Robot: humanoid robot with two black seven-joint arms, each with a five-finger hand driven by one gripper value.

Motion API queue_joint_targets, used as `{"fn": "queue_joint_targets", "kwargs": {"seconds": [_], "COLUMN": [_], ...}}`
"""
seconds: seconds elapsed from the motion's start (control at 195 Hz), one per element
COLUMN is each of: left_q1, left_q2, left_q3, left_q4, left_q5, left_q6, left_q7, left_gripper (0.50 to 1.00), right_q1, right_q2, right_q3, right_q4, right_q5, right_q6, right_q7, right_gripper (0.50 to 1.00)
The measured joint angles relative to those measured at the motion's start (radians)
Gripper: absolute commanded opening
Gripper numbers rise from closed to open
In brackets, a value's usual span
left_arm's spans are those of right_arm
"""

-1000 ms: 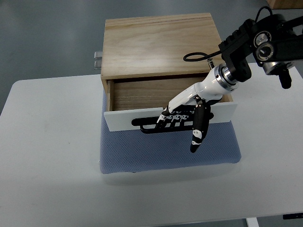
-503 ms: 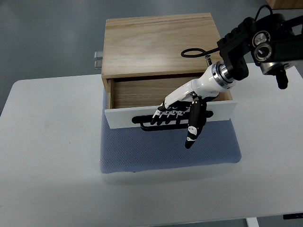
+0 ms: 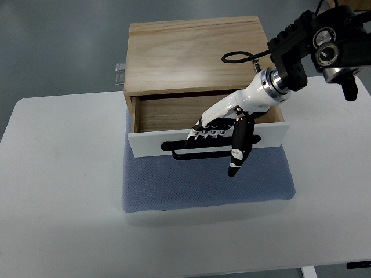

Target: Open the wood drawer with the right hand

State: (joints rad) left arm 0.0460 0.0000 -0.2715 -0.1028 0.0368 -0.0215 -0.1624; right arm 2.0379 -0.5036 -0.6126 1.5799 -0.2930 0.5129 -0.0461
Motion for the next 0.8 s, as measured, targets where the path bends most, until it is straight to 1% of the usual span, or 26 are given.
{"fn": "queue_joint_targets", "kwargs": {"seconds": [0.154,0.272,0.369,0.467,0.59,0.708,0.8], "left_q1": [0.000,0.000,0.000,0.000,0.000,0.000,0.000], "left_q2": [0.000,0.000,0.000,0.000,0.000,0.000,0.000], "left_q3": [0.000,0.000,0.000,0.000,0.000,0.000,0.000], "left_q4": [0.000,0.000,0.000,0.000,0.000,0.000,0.000], "left_q5": [0.000,0.000,0.000,0.000,0.000,0.000,0.000], "left_q6": [0.000,0.000,0.000,0.000,0.000,0.000,0.000], "left_q7": [0.000,0.000,0.000,0.001,0.001,0.001,0.001], "left_gripper": [1.000,1.000,1.000,1.000,1.000,1.000,1.000], "right_q1": [0.032,0.038,0.031,0.003,-0.116,-0.242,-0.348], "right_q2": [-0.028,-0.068,-0.097,-0.128,-0.161,-0.198,-0.207], "right_q3": [0.030,0.105,0.177,0.256,0.404,0.563,0.690], "right_q4": [0.000,0.000,-0.015,-0.058,-0.149,-0.244,-0.318], "right_q5": [0.000,0.000,0.005,0.017,0.055,0.064,0.065], "right_q6": [0.029,0.053,0.058,0.050,0.014,-0.046,-0.091], "right_q7": [0.000,0.000,0.000,0.006,0.020,0.025,0.026], "right_gripper": [0.944,0.944,0.944,0.944,0.944,0.944,0.944]}}
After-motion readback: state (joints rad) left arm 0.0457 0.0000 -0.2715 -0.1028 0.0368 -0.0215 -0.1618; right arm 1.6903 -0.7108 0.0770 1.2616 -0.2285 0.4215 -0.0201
